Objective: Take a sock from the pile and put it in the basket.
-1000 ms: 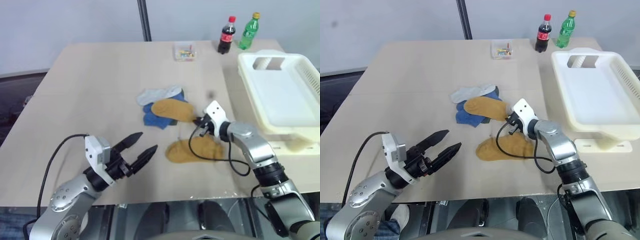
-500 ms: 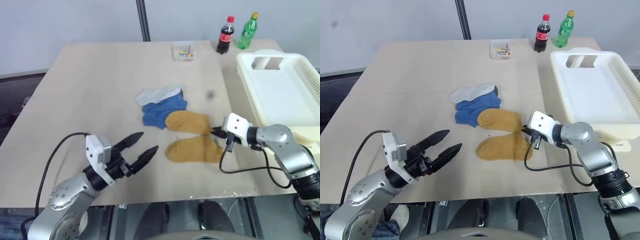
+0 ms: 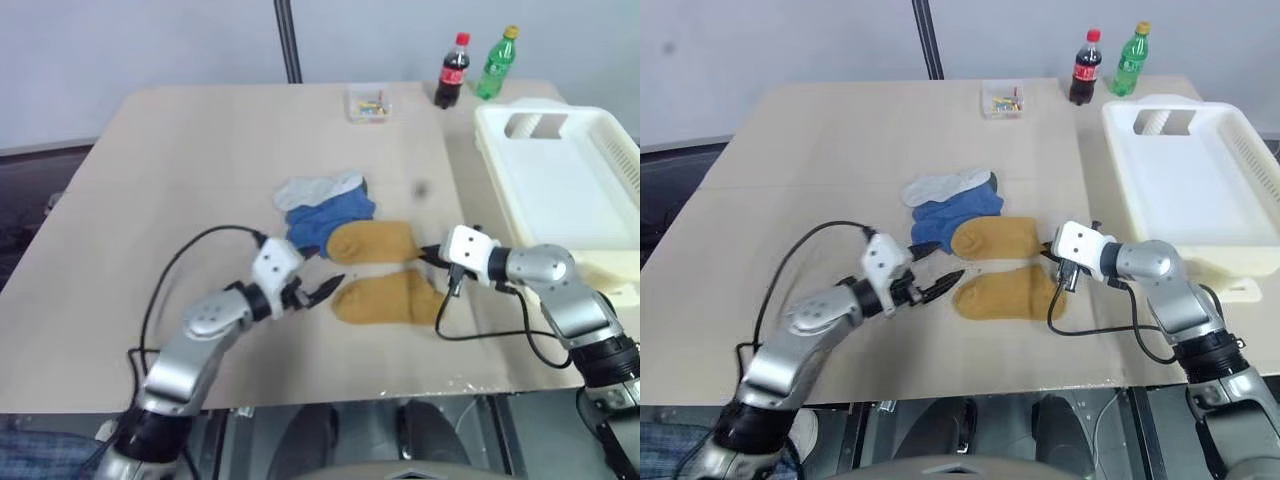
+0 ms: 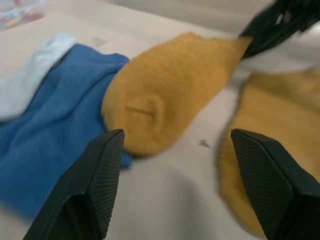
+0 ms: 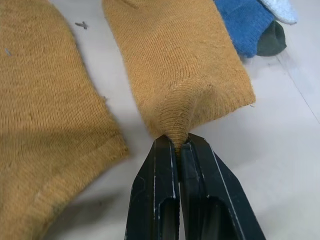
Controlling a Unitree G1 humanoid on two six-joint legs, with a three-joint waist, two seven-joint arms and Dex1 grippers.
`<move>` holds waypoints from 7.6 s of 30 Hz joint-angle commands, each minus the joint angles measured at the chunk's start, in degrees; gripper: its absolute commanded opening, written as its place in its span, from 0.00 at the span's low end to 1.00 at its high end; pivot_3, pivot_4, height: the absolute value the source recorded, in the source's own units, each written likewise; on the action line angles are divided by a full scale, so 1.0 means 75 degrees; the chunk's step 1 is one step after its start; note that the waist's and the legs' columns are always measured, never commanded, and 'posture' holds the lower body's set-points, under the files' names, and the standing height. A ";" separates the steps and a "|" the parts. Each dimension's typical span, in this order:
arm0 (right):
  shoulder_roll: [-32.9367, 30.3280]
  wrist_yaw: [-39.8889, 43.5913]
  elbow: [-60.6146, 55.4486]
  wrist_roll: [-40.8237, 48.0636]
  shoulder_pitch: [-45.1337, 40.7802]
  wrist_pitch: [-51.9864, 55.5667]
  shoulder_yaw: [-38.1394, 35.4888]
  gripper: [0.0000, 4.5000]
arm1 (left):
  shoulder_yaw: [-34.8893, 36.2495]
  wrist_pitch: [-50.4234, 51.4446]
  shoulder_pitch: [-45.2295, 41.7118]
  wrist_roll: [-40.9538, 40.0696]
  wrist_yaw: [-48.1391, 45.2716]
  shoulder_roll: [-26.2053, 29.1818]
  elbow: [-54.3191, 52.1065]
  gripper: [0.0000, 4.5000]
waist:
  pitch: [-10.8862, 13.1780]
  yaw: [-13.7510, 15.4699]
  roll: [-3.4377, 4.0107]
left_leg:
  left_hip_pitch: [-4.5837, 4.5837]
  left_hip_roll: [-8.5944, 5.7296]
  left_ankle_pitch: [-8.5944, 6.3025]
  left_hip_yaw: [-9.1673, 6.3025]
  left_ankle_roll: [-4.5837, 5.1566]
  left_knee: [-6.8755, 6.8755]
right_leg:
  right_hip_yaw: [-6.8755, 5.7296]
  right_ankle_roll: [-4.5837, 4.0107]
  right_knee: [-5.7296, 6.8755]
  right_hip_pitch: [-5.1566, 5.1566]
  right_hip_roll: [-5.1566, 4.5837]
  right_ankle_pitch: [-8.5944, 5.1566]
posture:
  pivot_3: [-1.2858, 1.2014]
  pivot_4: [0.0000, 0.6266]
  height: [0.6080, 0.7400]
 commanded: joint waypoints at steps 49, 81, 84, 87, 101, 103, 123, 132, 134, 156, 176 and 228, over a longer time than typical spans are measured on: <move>-0.0901 0.0161 -0.3857 0.1880 0.1314 0.2646 -0.1787 0.00 | 0.1160 0.1202 0.1459 -0.2014 -0.0190 -0.0426 -0.2333 0.01 | 0.0008 0.0050 0.0006 | -0.0037 0.0013 -0.0017 -0.0027 0.0029 0.0005 | -0.0012 0.0000 0.0008 -0.0027 -0.0009 0.0000 | 0.52 0.24 1.00; -0.1108 -0.0807 -0.4528 0.2297 0.2885 0.3568 -0.1351 0.00 | 0.0326 0.1704 0.2833 -0.1340 0.0698 -0.0531 -0.2507 0.01 | 0.0009 0.0071 -0.0007 | -0.0013 0.0009 -0.0019 -0.0020 0.0033 0.0004 | -0.0017 -0.0001 -0.0003 0.0002 -0.0004 -0.0002 | 0.52 0.24 1.00; -0.1132 -0.0766 -0.4492 0.2286 0.2859 0.3567 -0.1309 0.00 | 0.0313 0.1672 0.2786 -0.1269 0.0701 -0.0550 -0.2370 0.01 | 0.0009 0.0064 -0.0006 | -0.0012 0.0010 -0.0019 -0.0021 0.0033 0.0004 | -0.0018 -0.0001 -0.0003 0.0002 -0.0003 -0.0002 | 0.52 0.24 1.00; -0.1180 -0.0747 -0.4459 0.2303 0.2815 0.3678 -0.1334 0.00 | 0.0284 0.1758 0.2752 -0.1308 0.0626 -0.0553 -0.2339 0.01 | 0.0009 0.0062 -0.0006 | -0.0012 0.0010 -0.0019 -0.0021 0.0033 0.0004 | -0.0018 -0.0001 -0.0002 0.0002 -0.0003 -0.0002 | 0.52 0.24 1.00; -0.1878 -0.0514 -0.5349 0.3565 0.2692 0.5190 -0.2092 0.00 | 0.0606 0.2324 0.2942 -0.2345 0.0300 -0.0353 -0.2837 0.01 | 0.0009 0.0051 -0.0007 | -0.0012 0.0011 -0.0019 -0.0021 0.0034 0.0003 | -0.0017 -0.0002 -0.0003 0.0003 -0.0003 -0.0002 | 0.52 0.24 1.00; -0.1933 -0.0551 -0.5274 0.3534 0.2655 0.5218 -0.2021 0.00 | 0.0593 0.2355 0.2930 -0.2350 0.0326 -0.0350 -0.2838 0.01 | 0.0009 0.0055 -0.0007 | -0.0012 0.0010 -0.0019 -0.0021 0.0034 0.0004 | -0.0018 -0.0001 -0.0002 0.0003 -0.0004 -0.0002 | 0.52 0.24 1.00; -0.1905 -0.0719 -0.4783 0.3136 0.2396 0.5059 -0.1704 0.00 | 0.0599 0.2181 0.3400 -0.2550 0.0469 -0.0462 -0.2752 0.01 | 0.0009 0.0057 -0.0006 | -0.0012 0.0010 -0.0019 -0.0020 0.0034 0.0004 | -0.0018 -0.0002 -0.0003 0.0004 -0.0003 -0.0002 | 0.52 0.24 1.00; -0.1819 -0.0902 -0.4635 0.2945 0.2389 0.4929 -0.1779 0.57 | 0.0160 0.1874 0.3186 -0.2135 0.0512 -0.0847 -0.2297 0.00 | 0.0010 0.0058 -0.0006 | -0.0014 0.0009 -0.0019 -0.0020 0.0034 0.0003 | -0.0018 -0.0002 -0.0004 0.0002 -0.0004 -0.0002 | 0.52 0.24 1.00; -0.2048 -0.0674 -0.4825 0.3194 0.2491 0.5180 -0.2013 0.77 | 0.0112 0.1858 0.3149 -0.2076 0.0520 -0.0898 -0.2242 0.00 | 0.0010 0.0074 -0.0006 | -0.0015 0.0009 -0.0019 -0.0021 0.0034 0.0003 | -0.0019 -0.0002 -0.0004 0.0002 -0.0004 -0.0002 | 0.52 0.24 1.00; -0.0207 -0.3436 -0.3590 0.1639 0.2056 0.4874 -0.0538 1.00 | 0.0307 0.1863 0.2384 -0.2006 0.0921 -0.1325 -0.1910 0.00 | 0.0009 0.0072 -0.0008 | -0.0015 -0.0001 -0.0018 -0.0022 0.0032 0.0004 | -0.0019 -0.0001 -0.0002 -0.0002 -0.0008 -0.0002 | 0.52 0.24 1.00; 0.0798 -0.4358 -0.3938 0.1040 0.2373 0.5453 -0.0625 1.00 | 0.2030 0.4028 0.1815 -0.4515 0.1529 -0.1610 -0.1763 0.61 | -0.0001 0.0042 -0.0013 | -0.0004 0.0005 -0.0018 -0.0027 0.0032 0.0005 | -0.0021 -0.0001 0.0007 0.0005 -0.0001 -0.0001 | 0.52 0.24 1.00; 0.1054 -0.3730 -0.4559 0.0700 0.2205 0.5009 -0.0229 1.00 | 0.2122 0.6874 -0.0523 -0.6895 0.0215 -0.2179 0.0954 0.61 | -0.0139 0.0021 -0.0006 | -0.0001 -0.0021 0.0000 -0.0034 0.0001 -0.0005 | -0.0011 0.0000 0.0002 0.0001 0.0000 -0.0002 | 0.52 0.24 1.00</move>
